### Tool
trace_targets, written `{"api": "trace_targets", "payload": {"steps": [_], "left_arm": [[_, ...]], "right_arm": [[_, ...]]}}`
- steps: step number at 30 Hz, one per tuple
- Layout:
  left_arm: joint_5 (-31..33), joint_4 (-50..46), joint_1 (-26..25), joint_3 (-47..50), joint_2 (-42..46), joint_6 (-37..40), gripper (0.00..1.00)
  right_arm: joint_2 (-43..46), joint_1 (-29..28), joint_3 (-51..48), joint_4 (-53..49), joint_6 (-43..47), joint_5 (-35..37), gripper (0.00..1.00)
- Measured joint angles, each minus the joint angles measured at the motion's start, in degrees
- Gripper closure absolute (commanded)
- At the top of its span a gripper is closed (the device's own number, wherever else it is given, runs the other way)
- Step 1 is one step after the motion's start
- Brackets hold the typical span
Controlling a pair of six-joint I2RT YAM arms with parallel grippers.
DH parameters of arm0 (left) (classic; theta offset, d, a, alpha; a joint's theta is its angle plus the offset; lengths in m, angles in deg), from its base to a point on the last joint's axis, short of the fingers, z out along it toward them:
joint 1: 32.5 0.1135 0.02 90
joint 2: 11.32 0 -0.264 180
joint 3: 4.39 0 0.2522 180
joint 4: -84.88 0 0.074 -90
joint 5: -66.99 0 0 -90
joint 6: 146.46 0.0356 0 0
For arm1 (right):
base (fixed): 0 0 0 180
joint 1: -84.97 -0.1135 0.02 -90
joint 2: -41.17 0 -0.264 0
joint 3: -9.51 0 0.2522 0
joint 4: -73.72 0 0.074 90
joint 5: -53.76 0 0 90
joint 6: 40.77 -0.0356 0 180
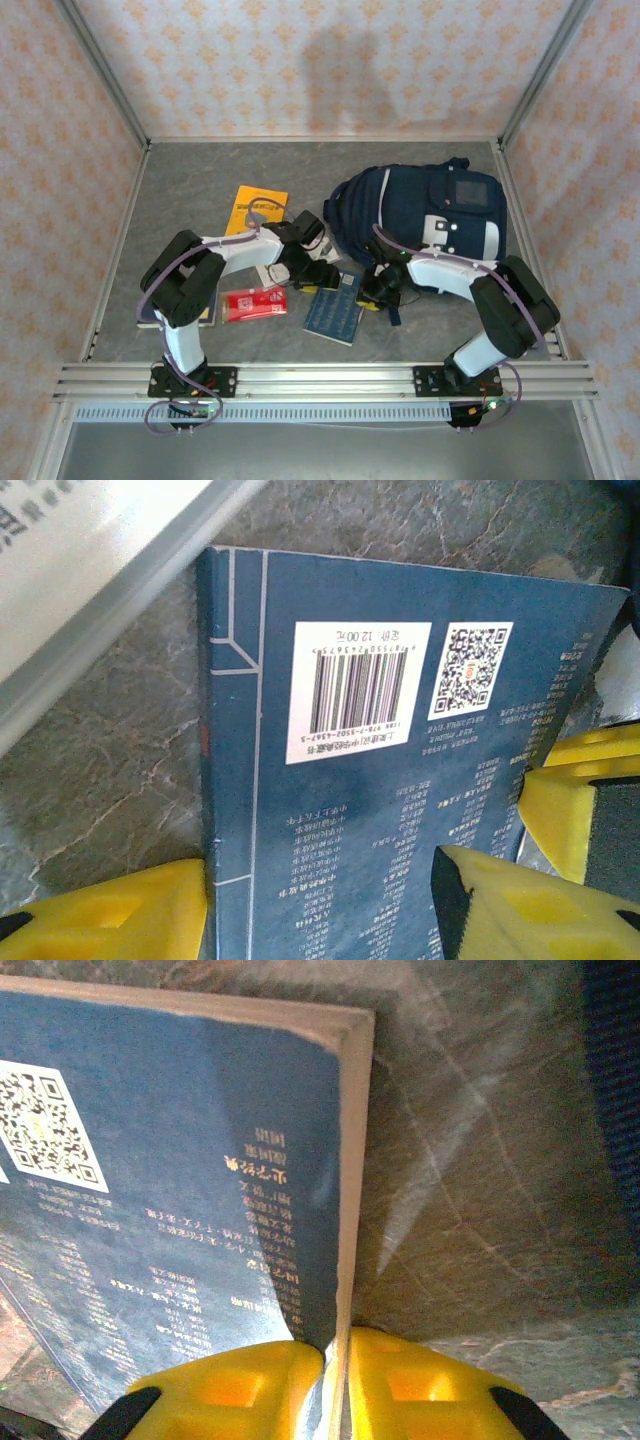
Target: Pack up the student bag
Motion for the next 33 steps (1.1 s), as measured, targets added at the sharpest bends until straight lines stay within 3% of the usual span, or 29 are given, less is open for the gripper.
{"api": "trace_targets", "payload": {"steps": [8,16,26,33], "left_arm": [[-1.11,3.63,0.44,3.30,2.75,-2.34,0.42],[-3.13,12.33,1.20,9.88,9.16,-10.27,0.43],[-3.37,19.23,1.86,14.08,11.41,-16.22,0.63],[-11.23,27.17,-0.15,14.34,11.74,-18.69,0.66]], "right_arm": [[-0.20,0.37,0.00,0.02,0.00,-0.48,0.82],[-0.04,0.59,-0.20,0.04,0.02,-0.50,0.82],[0.24,0.59,-0.37,0.02,0.26,-0.39,0.82],[0.66,0.59,-0.39,0.00,1.38,-0.22,0.82]]}}
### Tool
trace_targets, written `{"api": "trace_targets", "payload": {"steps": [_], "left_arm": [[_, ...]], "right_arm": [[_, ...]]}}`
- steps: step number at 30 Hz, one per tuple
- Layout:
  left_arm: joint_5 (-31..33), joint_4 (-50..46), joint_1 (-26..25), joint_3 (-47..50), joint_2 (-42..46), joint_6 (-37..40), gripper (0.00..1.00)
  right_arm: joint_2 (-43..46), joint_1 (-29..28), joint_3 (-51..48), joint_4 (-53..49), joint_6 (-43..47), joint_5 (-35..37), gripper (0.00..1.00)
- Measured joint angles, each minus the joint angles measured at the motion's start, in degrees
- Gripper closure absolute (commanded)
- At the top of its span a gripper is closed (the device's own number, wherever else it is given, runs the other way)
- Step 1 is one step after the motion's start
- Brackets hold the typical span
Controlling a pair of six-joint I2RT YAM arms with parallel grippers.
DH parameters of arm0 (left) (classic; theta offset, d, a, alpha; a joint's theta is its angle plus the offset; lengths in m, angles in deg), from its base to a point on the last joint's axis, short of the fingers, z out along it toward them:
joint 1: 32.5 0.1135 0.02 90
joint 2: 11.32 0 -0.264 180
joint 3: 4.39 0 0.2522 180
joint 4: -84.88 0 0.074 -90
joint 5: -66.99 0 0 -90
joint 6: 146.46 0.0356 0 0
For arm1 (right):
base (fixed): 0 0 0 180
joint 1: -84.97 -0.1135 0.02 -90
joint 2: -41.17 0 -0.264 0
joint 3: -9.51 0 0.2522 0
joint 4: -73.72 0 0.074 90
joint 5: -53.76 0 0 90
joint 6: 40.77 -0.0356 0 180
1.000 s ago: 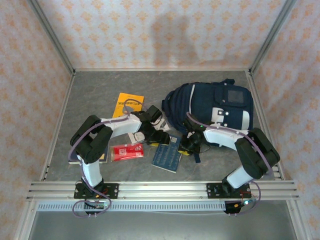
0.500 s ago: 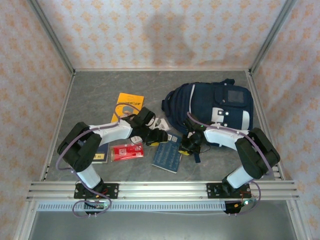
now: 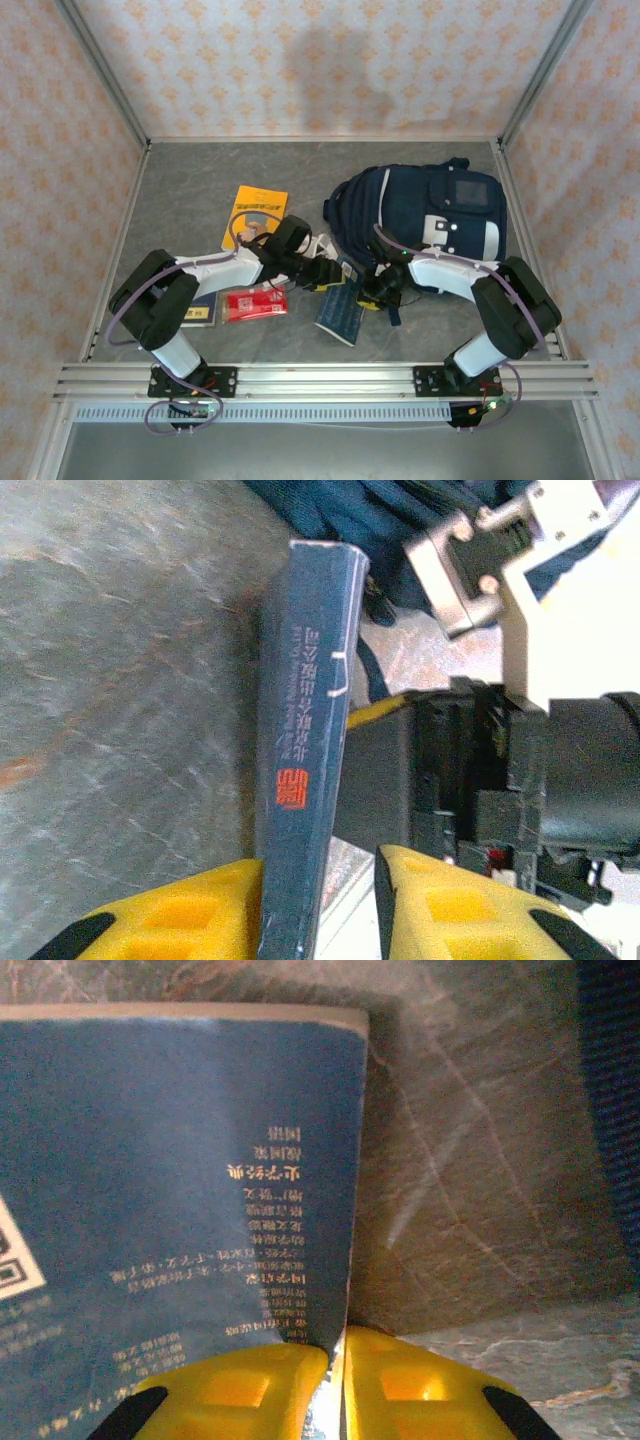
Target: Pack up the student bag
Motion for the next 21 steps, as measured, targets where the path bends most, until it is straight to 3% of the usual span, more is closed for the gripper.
{"api": "trace_targets", "payload": {"steps": [9,14,15,19,21], "left_arm": [[-1.40,-1.42,-0.79,0.00,-0.04,2.29,0.64],[-0.79,-3.34,-2.27,-0.66,-2.36,4.72,1.00],[-0.50,-4.02,-2.21,-0.92,-2.62,4.90,1.00],[1.68,-7.76,-2.23,-2.45,-2.08,6.88,1.00],[3.21,-10.34,-1.90,-2.62,0.39,7.85,1.00]], "right_arm": [[0.61,0.00,-0.17,-0.20,0.83,0.46,0.81],[1.03,0.00,-0.70,-0.02,0.83,1.38,0.78],[1.29,0.00,-0.83,-0.22,0.81,1.68,0.77],[3.43,0.00,-1.62,-1.16,1.14,3.98,0.61],[5.95,0.28,-1.77,-2.43,1.33,5.31,0.46]]}}
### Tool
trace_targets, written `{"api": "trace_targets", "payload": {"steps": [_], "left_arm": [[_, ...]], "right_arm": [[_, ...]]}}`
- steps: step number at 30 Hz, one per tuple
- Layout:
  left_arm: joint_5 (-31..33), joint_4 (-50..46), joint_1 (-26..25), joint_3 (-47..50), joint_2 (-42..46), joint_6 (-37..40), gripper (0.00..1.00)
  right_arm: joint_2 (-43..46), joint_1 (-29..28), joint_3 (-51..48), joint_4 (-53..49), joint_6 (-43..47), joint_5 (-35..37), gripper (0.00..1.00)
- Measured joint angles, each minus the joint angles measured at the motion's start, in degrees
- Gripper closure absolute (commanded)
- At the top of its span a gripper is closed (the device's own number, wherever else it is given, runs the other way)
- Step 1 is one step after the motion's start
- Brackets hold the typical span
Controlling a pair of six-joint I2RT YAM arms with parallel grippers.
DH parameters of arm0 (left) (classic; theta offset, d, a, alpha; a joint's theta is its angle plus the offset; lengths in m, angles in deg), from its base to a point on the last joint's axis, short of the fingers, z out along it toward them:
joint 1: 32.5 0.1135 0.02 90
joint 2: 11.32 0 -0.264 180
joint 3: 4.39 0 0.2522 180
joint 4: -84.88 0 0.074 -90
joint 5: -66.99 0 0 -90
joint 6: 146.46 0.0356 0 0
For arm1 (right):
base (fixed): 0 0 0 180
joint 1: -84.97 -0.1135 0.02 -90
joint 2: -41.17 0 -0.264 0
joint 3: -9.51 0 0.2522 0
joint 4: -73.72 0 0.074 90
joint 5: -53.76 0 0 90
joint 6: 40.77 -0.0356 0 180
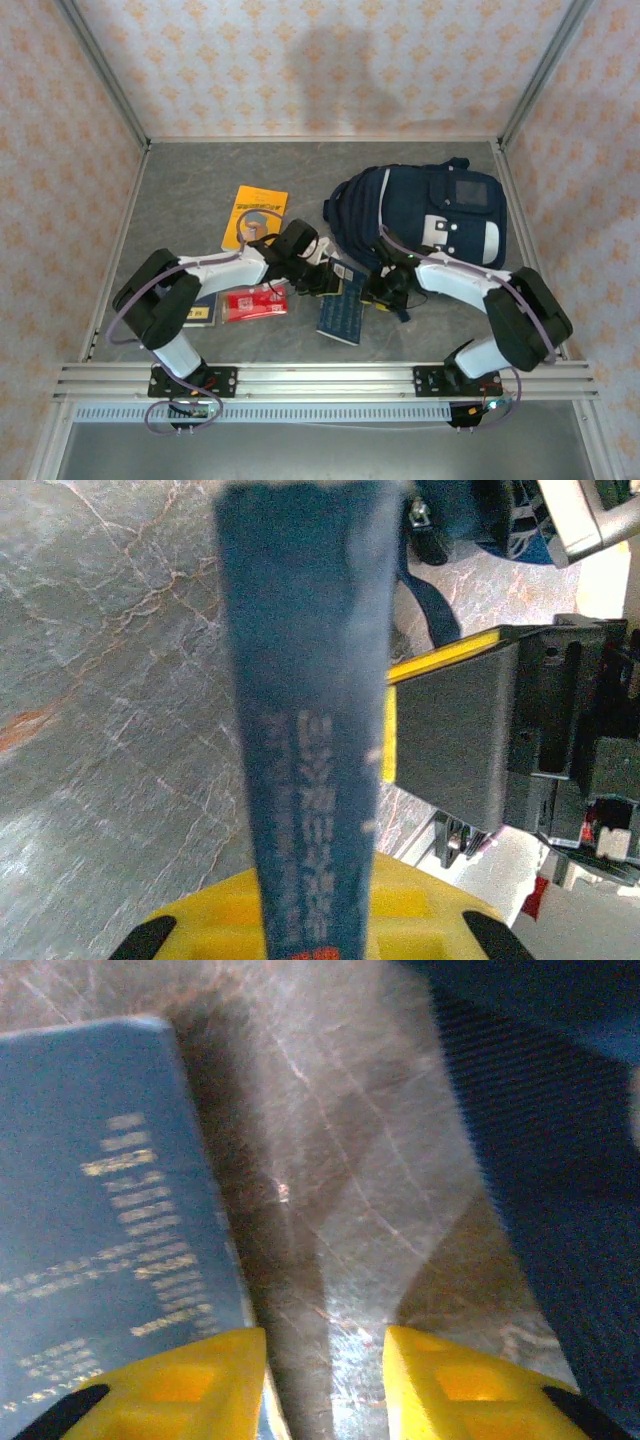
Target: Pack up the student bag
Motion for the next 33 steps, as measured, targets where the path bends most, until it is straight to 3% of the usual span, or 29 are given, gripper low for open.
{"api": "trace_targets", "payload": {"steps": [2,4,9,14,24,30,33], "left_arm": [[1.09,-2.14,1.01,0.00,3.76,0.02,1.00],[1.81,-2.95,2.49,0.00,8.33,-0.26,1.00],[2.05,-2.86,4.83,-0.42,18.62,-1.97,1.00],[1.33,-2.86,4.94,-0.85,24.20,-3.32,1.00],[-4.55,-0.37,5.60,-0.87,28.74,-8.31,1.00],[-7.15,2.16,5.90,-0.85,29.27,-10.78,1.00],[-7.93,3.93,6.56,-0.85,29.27,-12.15,1.00]], "right_arm": [[3.52,0.48,0.20,-1.40,0.98,0.85,0.31],[7.41,0.79,1.14,-3.10,2.25,1.70,0.21],[18.34,2.67,5.64,-4.00,4.90,0.42,0.17],[24.68,6.99,7.02,1.25,5.55,-9.27,0.12],[20.94,8.70,6.32,11.69,4.09,-25.18,0.17],[20.83,8.83,1.11,29.00,-6.54,-35.36,0.20],[20.79,8.83,-1.49,37.75,-13.00,-38.77,0.28]]}}
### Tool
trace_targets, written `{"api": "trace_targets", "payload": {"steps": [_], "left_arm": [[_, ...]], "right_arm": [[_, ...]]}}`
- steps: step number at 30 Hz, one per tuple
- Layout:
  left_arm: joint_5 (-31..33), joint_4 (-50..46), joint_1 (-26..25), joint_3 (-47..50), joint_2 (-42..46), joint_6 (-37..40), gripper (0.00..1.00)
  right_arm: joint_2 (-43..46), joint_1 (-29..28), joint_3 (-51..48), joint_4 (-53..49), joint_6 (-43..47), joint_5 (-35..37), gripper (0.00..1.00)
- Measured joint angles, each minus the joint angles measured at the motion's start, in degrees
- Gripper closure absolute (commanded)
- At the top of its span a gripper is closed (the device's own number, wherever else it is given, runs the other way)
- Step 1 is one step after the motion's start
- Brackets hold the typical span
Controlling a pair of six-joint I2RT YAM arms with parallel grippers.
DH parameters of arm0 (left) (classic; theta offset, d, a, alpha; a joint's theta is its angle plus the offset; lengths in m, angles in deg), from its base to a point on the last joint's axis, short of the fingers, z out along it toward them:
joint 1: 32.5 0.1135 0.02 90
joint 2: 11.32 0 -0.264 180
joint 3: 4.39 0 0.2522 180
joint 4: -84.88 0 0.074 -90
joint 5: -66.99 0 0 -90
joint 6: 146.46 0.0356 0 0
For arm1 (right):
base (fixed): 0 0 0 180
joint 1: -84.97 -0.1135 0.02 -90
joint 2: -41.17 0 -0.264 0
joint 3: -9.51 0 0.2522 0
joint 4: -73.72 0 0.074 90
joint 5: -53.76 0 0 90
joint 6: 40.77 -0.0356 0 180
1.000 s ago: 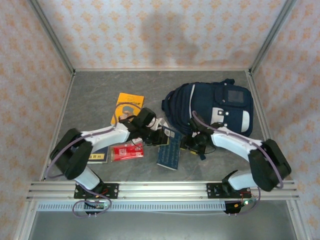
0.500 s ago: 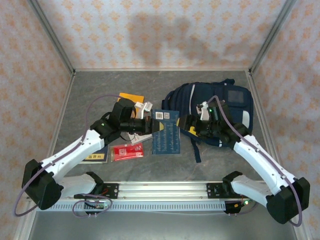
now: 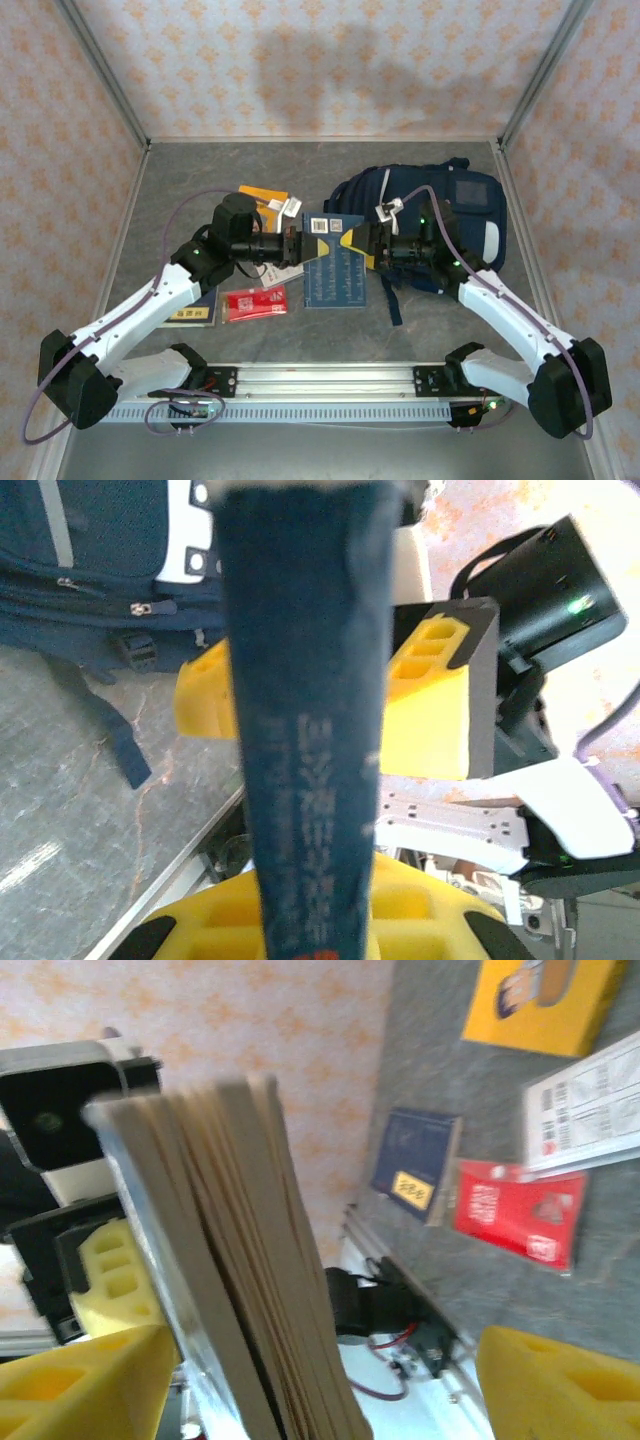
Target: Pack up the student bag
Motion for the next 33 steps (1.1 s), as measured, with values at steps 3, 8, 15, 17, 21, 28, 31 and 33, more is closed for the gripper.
{"api": "trace_targets", "payload": {"steps": [3,8,15,17,21,28,31,33], "left_arm": [[-0.63,1.03,0.70,0.00,0.00,-0.59,1.00],[-1.22,1.18,1.44,0.00,-0.11,-1.07,1.00],[-1.70,-0.35,2.05,-0.26,-1.68,-0.24,0.66],[-0.85,-1.53,2.19,-1.11,-2.10,0.09,0.47],[2.19,-2.54,2.82,-3.02,-2.14,-0.52,0.25],[11.89,-1.88,3.30,-3.30,-1.16,-6.60,0.21],[15.76,1.22,3.30,-2.25,0.28,-10.25,0.20],[17.86,3.39,3.26,-1.53,0.85,-12.13,0.20]], "right_arm": [[-0.11,0.00,-1.03,4.83,-4.17,-1.99,0.44],[0.46,0.02,-2.03,7.65,-6.82,-2.58,0.74],[2.10,0.26,-2.80,8.17,-8.00,-0.76,1.00],[2.10,0.26,-2.80,7.56,-8.02,1.22,1.00],[2.23,0.63,-2.80,7.04,-9.86,9.60,1.00],[4.81,0.63,-2.78,8.07,-17.94,30.03,1.00],[4.74,0.61,-2.75,9.77,-22.25,38.05,1.00],[4.11,0.61,-2.29,10.49,-24.68,41.97,1.00]]}}
